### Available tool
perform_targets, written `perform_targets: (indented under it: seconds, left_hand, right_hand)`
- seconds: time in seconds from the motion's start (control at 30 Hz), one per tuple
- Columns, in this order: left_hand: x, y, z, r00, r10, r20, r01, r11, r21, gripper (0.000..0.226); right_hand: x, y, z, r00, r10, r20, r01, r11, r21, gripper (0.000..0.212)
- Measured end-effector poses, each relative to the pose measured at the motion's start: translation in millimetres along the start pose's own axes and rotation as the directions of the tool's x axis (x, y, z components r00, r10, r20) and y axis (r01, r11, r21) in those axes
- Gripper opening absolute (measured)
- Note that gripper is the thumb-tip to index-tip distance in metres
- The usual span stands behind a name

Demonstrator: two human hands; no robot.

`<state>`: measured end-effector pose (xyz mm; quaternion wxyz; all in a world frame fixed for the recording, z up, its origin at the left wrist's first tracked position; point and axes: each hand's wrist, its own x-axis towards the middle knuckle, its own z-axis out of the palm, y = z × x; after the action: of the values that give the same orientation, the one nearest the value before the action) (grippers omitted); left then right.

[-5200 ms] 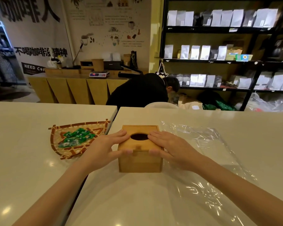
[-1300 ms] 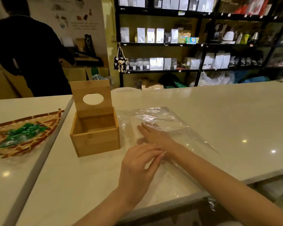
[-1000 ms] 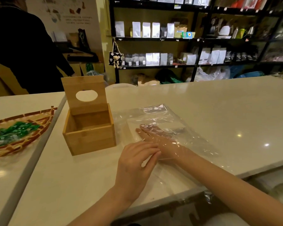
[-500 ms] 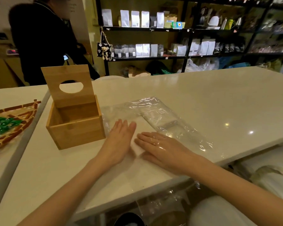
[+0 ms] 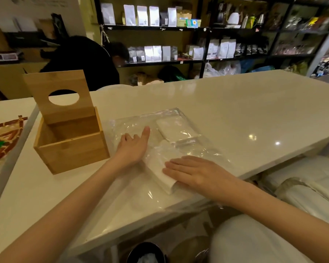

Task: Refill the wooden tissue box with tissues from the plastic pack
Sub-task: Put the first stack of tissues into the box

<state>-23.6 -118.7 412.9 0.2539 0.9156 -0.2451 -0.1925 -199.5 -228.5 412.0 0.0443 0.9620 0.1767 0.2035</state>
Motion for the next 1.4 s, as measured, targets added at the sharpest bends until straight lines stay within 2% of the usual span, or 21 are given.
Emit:
perform_targets:
  seconds: [0.07,0.13,0.33,0.5,0.7,0.8,0.87,0.93,1.03,1.13,1.23,1.27,1.4]
  left_hand:
    - [9.9,4.4,-1.7,0.999,-0.036,-0.020,0.036,0.999,0.003,0.066]
    - [24.6,6.0,-4.2,0.999,-0.044,-0.005,0.044,0.999,0.024,0.064]
    - [44.2,13.7,-12.2,0.986,-0.160,-0.038,0.157,0.985,-0.076,0.081]
    - [53.9,9.2,-10.3,0.988,-0.146,-0.047,0.142,0.986,-0.086,0.080]
    - [63.9,-0.8,-5.7,0.992,-0.098,-0.076,0.099,0.995,0.002,0.080]
    - [65.0,-2.4,-5.3,0.993,-0.085,-0.079,0.087,0.996,0.019,0.081]
    - [67.1,-3.4,-3.7,0.993,-0.075,-0.093,0.078,0.997,0.025,0.081]
    - [68.7,-4.8,-2.9,0.991,-0.079,-0.105,0.081,0.997,0.018,0.080]
    - [67.8,-3.4,-3.8,0.992,-0.082,-0.092,0.084,0.996,0.012,0.077]
    - [68.2,-1.0,-4.6,0.991,-0.094,-0.096,0.092,0.995,-0.025,0.073]
    - [73.0,-9.1,-4.1,0.990,-0.006,-0.143,0.015,0.998,0.065,0.055]
    - [73.8,-11.8,-3.8,0.988,0.036,-0.153,-0.027,0.998,0.059,0.049]
    - [61.2,-11.6,-10.7,0.988,0.095,-0.123,-0.072,0.982,0.175,0.047]
  right_hand:
    - [2.6,6.6,-0.5,0.994,0.034,0.108,-0.038,0.999,0.030,0.042]
    - [-1.9,10.1,1.4,0.991,0.009,0.133,-0.012,1.000,0.019,0.042]
    - [-24.1,7.0,-1.8,0.995,0.014,0.097,-0.018,0.999,0.042,0.040]
    - [-46.4,-3.7,-6.6,0.996,0.006,0.084,-0.011,0.998,0.054,0.038]
    - [-66.2,-17.9,5.1,1.000,0.016,-0.003,-0.016,0.997,-0.071,0.049]
    - [-74.6,-24.0,20.4,0.984,0.022,-0.179,-0.037,0.996,-0.079,0.038]
    - [-77.8,-25.6,27.9,0.961,0.027,-0.275,-0.046,0.997,-0.062,0.034]
    - [-77.4,-24.7,30.2,0.954,0.032,-0.299,-0.046,0.998,-0.039,0.036]
    - [-73.6,-19.0,21.8,0.940,0.135,-0.312,-0.091,0.984,0.152,0.031]
    - [-64.8,-15.0,-3.8,0.884,0.343,-0.316,-0.173,0.871,0.460,0.031]
    - [-52.6,-10.5,-38.4,0.796,0.557,-0.237,-0.243,0.653,0.718,0.024]
    - [-47.7,-7.0,-49.8,0.763,0.612,-0.207,-0.250,0.575,0.779,0.018]
    - [-28.9,24.7,-70.8,0.615,0.781,-0.106,-0.225,0.303,0.926,0.027]
